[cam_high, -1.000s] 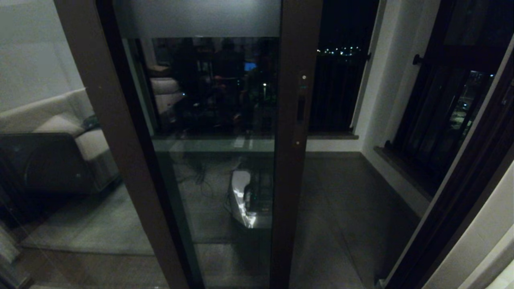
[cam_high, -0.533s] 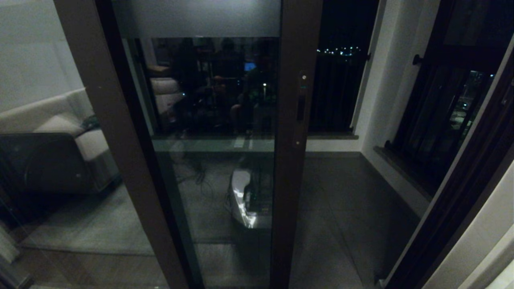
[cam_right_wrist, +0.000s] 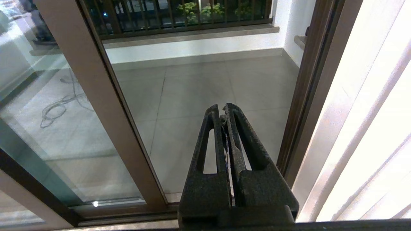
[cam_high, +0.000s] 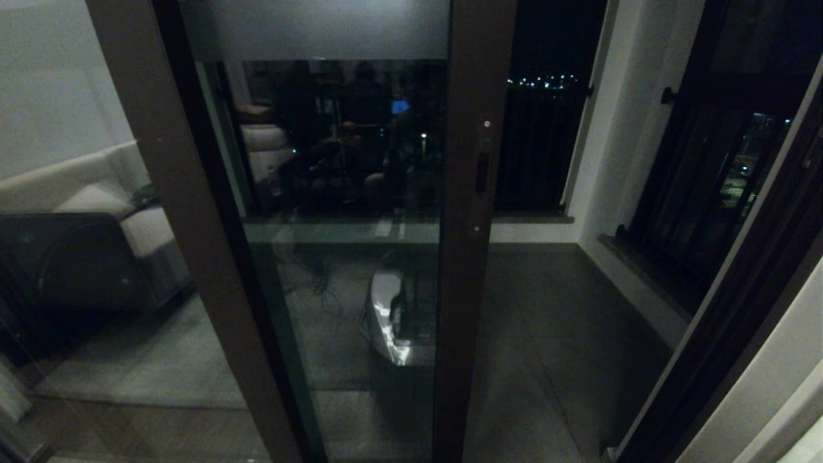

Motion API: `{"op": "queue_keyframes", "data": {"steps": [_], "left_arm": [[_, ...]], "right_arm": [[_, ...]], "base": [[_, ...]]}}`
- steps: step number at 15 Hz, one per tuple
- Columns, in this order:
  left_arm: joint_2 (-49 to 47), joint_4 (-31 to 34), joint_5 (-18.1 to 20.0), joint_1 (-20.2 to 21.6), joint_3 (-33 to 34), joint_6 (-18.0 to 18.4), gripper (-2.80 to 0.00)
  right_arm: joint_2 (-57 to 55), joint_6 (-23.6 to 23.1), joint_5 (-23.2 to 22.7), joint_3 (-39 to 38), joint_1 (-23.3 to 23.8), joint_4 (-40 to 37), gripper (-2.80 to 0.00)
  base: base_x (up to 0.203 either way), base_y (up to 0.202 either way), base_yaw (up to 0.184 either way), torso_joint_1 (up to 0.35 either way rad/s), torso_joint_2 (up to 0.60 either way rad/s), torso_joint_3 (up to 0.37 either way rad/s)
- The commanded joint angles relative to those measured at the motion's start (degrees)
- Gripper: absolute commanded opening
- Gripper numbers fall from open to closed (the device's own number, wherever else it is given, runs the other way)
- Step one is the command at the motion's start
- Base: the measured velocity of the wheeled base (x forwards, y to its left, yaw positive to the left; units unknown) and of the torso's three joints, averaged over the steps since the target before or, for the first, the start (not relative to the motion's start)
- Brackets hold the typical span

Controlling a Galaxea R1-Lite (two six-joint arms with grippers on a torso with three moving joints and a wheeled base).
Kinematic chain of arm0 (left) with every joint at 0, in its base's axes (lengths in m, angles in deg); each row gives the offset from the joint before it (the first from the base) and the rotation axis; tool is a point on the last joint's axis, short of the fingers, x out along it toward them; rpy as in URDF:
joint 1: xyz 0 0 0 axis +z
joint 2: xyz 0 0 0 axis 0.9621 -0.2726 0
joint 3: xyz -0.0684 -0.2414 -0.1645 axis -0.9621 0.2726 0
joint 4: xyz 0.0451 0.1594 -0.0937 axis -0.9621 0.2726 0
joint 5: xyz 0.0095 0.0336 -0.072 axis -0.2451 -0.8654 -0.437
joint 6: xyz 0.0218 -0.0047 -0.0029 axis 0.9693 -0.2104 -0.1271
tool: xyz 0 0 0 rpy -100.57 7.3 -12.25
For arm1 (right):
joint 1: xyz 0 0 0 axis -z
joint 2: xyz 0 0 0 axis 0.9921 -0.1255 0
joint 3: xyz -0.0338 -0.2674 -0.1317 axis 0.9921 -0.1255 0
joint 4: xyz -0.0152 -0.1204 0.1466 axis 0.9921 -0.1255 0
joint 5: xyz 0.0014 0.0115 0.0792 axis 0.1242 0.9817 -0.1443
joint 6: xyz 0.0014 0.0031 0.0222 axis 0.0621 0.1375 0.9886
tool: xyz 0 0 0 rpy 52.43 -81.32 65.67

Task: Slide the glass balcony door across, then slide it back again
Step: Close the slid door

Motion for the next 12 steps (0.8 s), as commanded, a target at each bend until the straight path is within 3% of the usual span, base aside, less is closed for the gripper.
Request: {"op": "queue_keyframes", "data": {"steps": [1, 12], "left_arm": [[-0.05, 0.38, -0.03, 0.01, 0.01, -0.01, -2.8], [-0.05, 0.38, -0.03, 0.01, 0.01, 0.15, -2.8]], "right_arm": [[-0.04, 0.03, 0.02, 0.0, 0.0, 0.0, -2.8], [-0.04, 0.03, -0.06, 0.0, 0.0, 0.0, -2.8]], "base": [[0.0, 0.0, 0.0, 0.0, 0.0, 0.0], [0.0, 0.0, 0.0, 0.0, 0.0, 0.0]]}}
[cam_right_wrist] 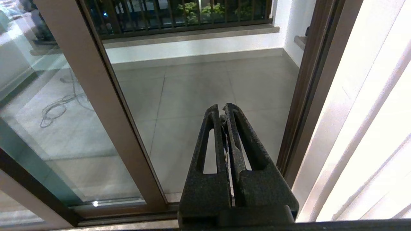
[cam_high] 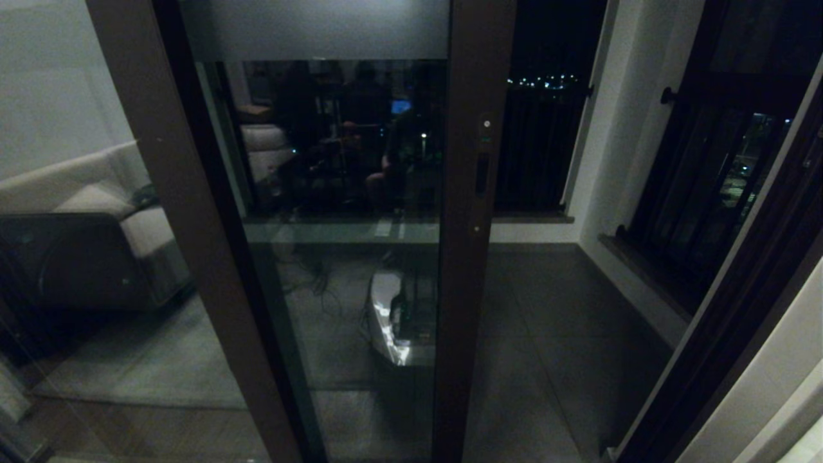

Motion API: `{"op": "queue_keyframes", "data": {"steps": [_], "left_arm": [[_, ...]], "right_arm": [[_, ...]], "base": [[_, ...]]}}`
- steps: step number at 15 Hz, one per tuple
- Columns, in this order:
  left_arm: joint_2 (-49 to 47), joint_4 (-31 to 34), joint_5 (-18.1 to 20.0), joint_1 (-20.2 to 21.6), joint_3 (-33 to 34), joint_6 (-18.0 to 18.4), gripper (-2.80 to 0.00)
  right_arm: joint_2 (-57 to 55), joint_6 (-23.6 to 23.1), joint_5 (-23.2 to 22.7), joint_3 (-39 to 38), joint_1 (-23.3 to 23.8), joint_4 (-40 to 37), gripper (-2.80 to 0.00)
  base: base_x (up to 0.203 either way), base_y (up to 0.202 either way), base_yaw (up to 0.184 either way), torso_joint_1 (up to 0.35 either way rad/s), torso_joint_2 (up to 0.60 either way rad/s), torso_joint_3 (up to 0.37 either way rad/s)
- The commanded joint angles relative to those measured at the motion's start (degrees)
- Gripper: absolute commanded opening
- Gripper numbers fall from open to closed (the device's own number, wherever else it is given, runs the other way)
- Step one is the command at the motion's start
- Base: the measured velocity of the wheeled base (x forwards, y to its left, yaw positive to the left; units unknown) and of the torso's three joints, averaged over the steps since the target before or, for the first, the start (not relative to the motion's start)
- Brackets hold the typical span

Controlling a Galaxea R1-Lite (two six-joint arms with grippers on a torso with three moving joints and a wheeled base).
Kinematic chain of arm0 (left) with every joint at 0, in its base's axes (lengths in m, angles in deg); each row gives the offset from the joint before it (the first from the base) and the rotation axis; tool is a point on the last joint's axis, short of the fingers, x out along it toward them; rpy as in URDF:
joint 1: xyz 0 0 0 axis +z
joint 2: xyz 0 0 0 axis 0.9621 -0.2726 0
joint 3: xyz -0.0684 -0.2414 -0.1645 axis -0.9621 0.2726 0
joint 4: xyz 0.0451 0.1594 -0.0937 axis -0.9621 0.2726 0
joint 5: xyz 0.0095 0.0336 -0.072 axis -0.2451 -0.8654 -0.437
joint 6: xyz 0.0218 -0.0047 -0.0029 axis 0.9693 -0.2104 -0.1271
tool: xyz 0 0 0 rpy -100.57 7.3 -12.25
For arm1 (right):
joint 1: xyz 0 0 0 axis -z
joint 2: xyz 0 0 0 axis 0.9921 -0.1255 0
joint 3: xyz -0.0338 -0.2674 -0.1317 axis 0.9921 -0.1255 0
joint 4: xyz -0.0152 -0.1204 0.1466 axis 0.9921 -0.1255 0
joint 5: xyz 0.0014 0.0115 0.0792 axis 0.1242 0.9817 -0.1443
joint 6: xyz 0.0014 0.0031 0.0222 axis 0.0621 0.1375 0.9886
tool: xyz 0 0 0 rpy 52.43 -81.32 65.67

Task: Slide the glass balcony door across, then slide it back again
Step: Close the slid door

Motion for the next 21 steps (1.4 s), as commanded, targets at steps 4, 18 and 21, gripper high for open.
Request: {"op": "queue_keyframes", "data": {"steps": [4, 18, 21], "left_arm": [[-0.13, 0.19, 0.23, 0.04, 0.01, 2.65, -2.8], [-0.07, 0.28, 1.47, 0.01, 0.18, 5.73, -2.8], [-0.07, 0.28, 1.48, 0.01, 0.18, 5.73, -2.8]], "right_arm": [[-0.04, 0.01, 0.06, 0.0, 0.0, 0.0, -2.8], [-2.97, -0.82, -1.79, 6.86, 0.0, -1.34, -2.8], [-16.94, 2.05, -8.22, 21.84, -0.01, -2.5, -2.8]], "base": [[0.0, 0.0, 0.0, 0.0, 0.0, 0.0], [0.0, 0.0, 0.0, 0.0, 0.0, 0.0], [0.0, 0.0, 0.0, 0.0, 0.0, 0.0]]}}
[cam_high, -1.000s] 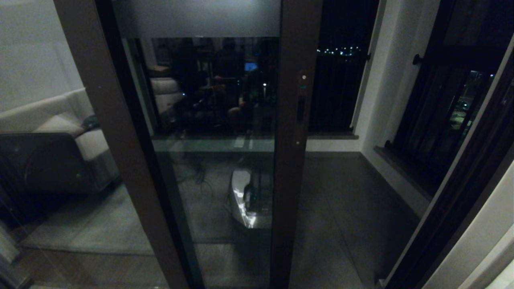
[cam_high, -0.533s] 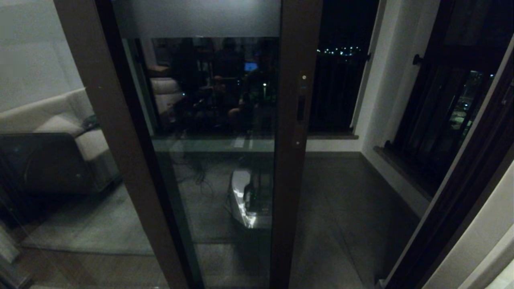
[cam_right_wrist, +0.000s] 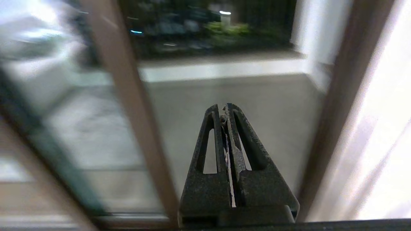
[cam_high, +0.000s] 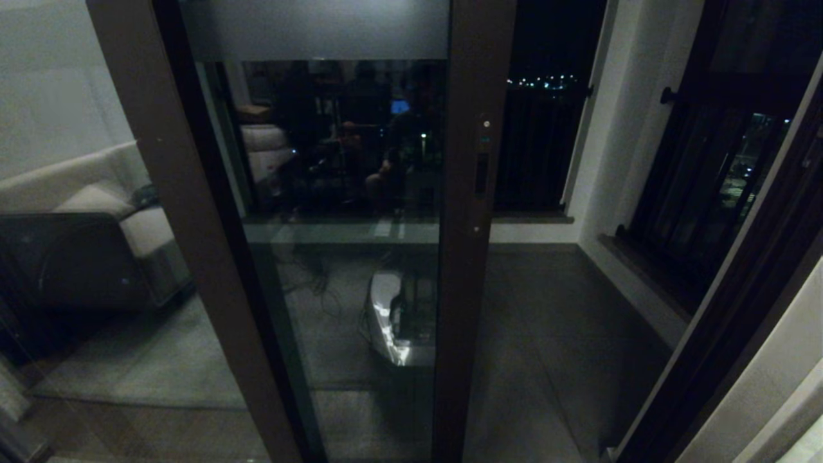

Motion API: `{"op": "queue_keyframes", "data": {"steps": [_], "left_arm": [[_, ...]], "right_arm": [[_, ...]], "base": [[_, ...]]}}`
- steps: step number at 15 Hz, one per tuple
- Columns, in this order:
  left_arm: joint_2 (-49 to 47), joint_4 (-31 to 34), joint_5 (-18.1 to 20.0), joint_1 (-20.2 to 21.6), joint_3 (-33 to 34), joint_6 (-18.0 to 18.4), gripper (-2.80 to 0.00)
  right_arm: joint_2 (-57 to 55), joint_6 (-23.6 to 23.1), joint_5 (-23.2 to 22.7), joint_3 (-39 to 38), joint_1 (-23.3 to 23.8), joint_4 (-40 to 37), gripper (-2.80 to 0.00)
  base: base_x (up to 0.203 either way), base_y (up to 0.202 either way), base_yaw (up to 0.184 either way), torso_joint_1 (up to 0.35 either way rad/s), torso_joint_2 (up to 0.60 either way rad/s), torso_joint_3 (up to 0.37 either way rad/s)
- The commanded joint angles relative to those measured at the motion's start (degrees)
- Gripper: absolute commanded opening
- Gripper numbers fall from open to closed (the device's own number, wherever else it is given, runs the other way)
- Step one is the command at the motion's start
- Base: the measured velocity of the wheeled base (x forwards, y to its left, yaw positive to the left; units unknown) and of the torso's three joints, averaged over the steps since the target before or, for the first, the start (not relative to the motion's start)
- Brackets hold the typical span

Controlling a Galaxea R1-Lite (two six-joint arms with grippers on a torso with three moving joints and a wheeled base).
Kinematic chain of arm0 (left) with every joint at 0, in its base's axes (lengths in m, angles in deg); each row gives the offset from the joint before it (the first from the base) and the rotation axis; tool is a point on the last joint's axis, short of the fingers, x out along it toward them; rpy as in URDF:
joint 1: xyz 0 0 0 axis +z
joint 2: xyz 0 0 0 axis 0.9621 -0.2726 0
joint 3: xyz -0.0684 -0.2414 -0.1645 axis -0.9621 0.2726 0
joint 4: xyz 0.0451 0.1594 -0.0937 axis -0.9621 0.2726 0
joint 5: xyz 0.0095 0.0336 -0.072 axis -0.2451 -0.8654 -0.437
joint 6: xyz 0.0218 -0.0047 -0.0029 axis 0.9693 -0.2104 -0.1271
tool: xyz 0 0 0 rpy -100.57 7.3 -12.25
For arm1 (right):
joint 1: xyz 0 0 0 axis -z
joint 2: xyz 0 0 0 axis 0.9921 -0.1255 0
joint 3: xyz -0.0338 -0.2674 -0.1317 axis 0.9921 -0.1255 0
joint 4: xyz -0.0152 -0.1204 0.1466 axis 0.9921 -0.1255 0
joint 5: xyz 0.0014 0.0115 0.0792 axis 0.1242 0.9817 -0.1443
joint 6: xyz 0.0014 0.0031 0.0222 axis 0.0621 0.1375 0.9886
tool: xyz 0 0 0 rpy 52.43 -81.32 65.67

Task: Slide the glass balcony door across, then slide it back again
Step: Close the slid door

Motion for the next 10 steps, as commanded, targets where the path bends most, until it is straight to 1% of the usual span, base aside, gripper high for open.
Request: {"op": "queue_keyframes", "data": {"steps": [1, 4, 5, 6, 7, 8, 9, 10], "left_arm": [[-0.07, 0.11, -0.02, 0.01, 0.0, 0.03, -2.8], [-0.07, 0.11, -0.02, 0.01, 0.0, 0.03, -2.8], [-0.07, 0.11, -0.02, 0.01, 0.0, 0.03, -2.8], [-0.07, 0.11, -0.01, 0.01, 0.0, 0.03, -2.8], [-0.07, 0.11, -0.02, 0.01, 0.0, 0.03, -2.8], [-0.07, 0.11, -0.02, 0.01, 0.0, 0.03, -2.8], [-0.07, 0.08, -0.02, 0.01, 0.0, 0.03, -2.8], [-0.07, 0.02, -0.02, 0.01, 0.0, 0.03, -2.8]], "right_arm": [[-14.79, 1.26, -4.95, 11.82, -0.04, -0.35, -2.8], [-30.02, 2.17, -16.25, 24.11, -0.3, -1.76, -2.8], [-35.31, 2.35, -19.83, 29.17, -1.15, -3.99, -2.8], [-40.39, 2.53, -21.88, 34.48, -3.0, -6.91, -2.8], [-45.96, 2.88, -22.6, 40.3, -5.83, -10.41, -2.8], [-51.39, 3.3, -21.35, 45.87, -9.61, -13.69, -2.8], [-55.99, 3.9, -18.27, 50.41, -14.73, -16.04, -2.8], [-61.21, 4.85, -12.48, 55.05, -20.86, -18.09, -2.8]], "base": [[0.0, 0.0, 0.0, 0.0, 0.0, 0.0], [0.0, 0.0, 0.0, 0.0, 0.0, 0.0], [0.0, 0.0, 0.0, 0.0, 0.0, 0.0], [0.0, 0.0, 0.0, 0.0, 0.0, 0.0], [0.0, 0.0, 0.0, 0.0, 0.0, 0.0], [0.0, 0.0, 0.0, 0.0, 0.0, 0.0], [0.0, 0.0, 0.0, 0.0, 0.0, 0.0], [0.0, 0.0, 0.0, 0.0, 0.0, 0.0]]}}
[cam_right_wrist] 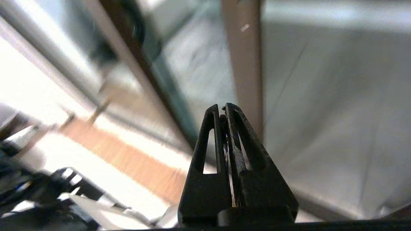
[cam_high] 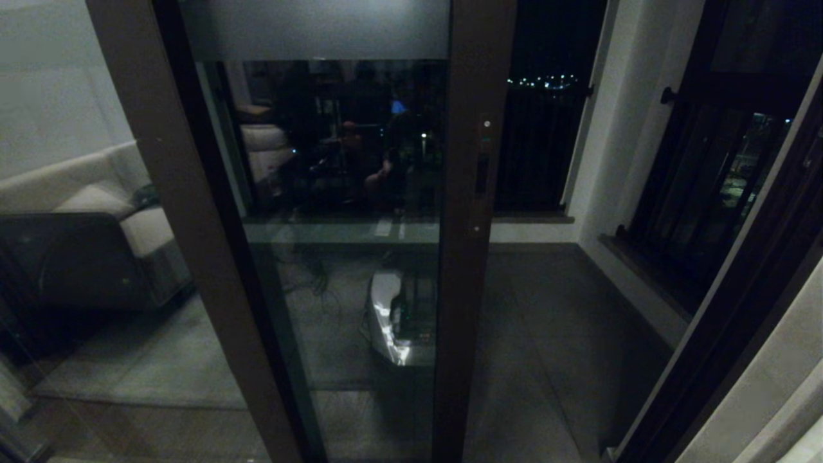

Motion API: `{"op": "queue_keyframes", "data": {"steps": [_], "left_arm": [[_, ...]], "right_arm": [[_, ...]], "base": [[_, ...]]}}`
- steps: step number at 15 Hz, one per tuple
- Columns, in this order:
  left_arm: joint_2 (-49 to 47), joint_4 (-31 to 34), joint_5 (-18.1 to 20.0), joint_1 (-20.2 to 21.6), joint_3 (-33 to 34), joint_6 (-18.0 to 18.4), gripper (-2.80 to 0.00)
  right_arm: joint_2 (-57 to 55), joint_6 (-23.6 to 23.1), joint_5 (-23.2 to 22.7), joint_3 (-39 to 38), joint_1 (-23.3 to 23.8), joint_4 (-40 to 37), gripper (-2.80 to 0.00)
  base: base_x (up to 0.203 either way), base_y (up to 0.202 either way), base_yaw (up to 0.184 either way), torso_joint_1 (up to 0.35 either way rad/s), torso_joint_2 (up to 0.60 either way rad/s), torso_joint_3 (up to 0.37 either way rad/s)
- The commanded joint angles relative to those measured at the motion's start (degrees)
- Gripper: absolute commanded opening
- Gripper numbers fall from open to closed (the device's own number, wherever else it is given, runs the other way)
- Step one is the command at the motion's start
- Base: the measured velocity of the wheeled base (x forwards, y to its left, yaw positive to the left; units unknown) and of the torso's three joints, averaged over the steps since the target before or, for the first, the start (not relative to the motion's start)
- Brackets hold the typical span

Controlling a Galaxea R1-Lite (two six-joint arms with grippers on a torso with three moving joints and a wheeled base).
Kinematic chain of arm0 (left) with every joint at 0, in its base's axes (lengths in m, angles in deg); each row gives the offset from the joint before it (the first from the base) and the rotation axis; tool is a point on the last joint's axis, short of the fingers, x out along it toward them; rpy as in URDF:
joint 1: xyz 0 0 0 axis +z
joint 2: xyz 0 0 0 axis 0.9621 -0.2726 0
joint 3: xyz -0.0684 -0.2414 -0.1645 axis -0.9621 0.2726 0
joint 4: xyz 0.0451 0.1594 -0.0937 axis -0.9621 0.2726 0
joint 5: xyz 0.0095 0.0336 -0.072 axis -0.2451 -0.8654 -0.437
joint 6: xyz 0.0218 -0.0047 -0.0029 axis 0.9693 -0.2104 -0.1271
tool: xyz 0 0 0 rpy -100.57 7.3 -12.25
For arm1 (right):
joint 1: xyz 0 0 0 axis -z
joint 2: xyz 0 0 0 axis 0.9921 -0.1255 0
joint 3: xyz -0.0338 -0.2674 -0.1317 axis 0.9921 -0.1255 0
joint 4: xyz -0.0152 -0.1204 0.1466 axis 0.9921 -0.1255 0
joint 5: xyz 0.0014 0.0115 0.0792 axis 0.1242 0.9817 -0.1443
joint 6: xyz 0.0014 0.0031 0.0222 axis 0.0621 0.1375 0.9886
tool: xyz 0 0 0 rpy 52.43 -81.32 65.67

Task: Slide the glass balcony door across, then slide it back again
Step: Close the slid door

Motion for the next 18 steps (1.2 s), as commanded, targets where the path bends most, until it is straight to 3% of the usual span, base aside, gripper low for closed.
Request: {"op": "queue_keyframes", "data": {"steps": [1, 4, 6, 9, 10, 18], "left_arm": [[-0.07, 0.0, -0.01, 0.01, 0.0, 0.03, -2.8], [-0.07, 0.09, 0.02, 0.01, 0.0, 0.03, -2.8], [-0.07, 0.08, -0.01, 0.01, 0.0, 0.03, -2.8], [-0.07, 0.05, -0.01, 0.01, 0.0, 0.03, -2.8], [-0.07, 0.09, -0.01, 0.01, 0.0, 0.03, -2.8], [-0.07, 0.09, -0.01, 0.01, 0.0, 0.03, -2.8]], "right_arm": [[-17.54, 1.41, 12.7, 10.79, -12.98, -3.89, -2.8], [-28.27, 2.66, 33.42, 18.96, -22.68, -6.44, -2.8], [-32.81, 2.92, 39.29, 22.59, -24.72, -6.99, -2.8], [-36.95, 2.9, 42.62, 28.25, -25.04, -9.05, -2.8], [-38.15, 2.9, 42.88, 30.45, -25.04, -11.05, 0.0], [-52.3, 2.86, 43.34, 44.89, -23.63, -13.78, 0.0]], "base": [[0.0, 0.0, 0.0, 0.0, 0.0, 0.0], [0.0, 0.0, 0.0, 0.0, 0.0, 0.0], [0.0, 0.0, 0.0, 0.0, 0.0, 0.0], [0.0, 0.0, 0.0, 0.0, 0.0, 0.0], [0.0, 0.0, 0.0, 0.0, 0.0, 0.0], [0.0, 0.0, 0.0, 0.0, 0.0, 0.0]]}}
